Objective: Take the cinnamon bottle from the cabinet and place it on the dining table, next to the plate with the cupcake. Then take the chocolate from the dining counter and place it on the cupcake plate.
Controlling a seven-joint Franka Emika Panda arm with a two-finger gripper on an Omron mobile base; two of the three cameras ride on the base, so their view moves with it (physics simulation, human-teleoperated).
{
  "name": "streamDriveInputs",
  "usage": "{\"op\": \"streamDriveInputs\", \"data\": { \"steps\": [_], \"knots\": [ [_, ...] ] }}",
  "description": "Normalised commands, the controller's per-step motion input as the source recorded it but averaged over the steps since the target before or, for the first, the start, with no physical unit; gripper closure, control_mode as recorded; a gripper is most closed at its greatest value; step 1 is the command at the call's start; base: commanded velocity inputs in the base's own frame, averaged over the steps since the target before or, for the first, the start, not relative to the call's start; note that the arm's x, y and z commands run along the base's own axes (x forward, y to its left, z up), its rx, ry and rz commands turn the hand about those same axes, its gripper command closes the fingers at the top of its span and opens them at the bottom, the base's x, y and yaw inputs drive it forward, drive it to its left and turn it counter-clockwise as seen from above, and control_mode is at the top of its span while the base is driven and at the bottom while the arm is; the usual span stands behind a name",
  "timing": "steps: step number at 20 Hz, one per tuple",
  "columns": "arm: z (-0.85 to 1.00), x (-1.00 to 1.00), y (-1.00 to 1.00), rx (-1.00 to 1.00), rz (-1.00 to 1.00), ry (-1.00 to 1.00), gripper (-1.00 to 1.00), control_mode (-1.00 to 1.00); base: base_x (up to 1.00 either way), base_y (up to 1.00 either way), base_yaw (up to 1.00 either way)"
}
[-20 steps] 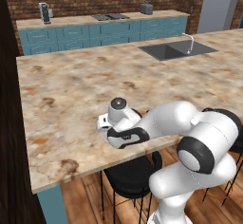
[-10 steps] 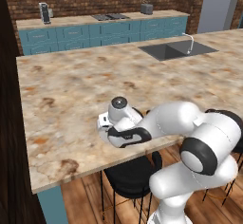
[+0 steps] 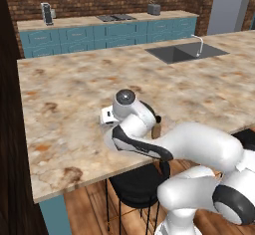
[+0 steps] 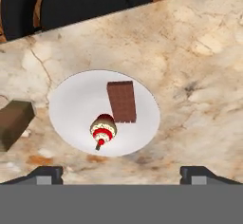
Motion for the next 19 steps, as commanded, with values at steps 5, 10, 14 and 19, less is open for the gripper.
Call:
{"op": "streamDriveInputs", "data": {
  "steps": [5, 10, 14, 19],
  "knots": [
    [1.0, -0.87, 0.16, -0.07, 0.0, -0.18, -1.0, -1.0, 0.0, 0.0, 0.0],
    [0.71, -1.0, 0.39, -0.11, 0.0, -0.24, -1.0, -1.0, 0.0, 0.0, 0.0],
    [0.42, -1.0, 0.39, -0.11, 0.0, -0.23, -1.0, -1.0, 0.0, 0.0, 0.0],
    [0.13, -0.71, 0.06, -0.02, 0.0, -0.13, -1.0, -1.0, 0.0, 0.0, 0.0]
  ]
}}
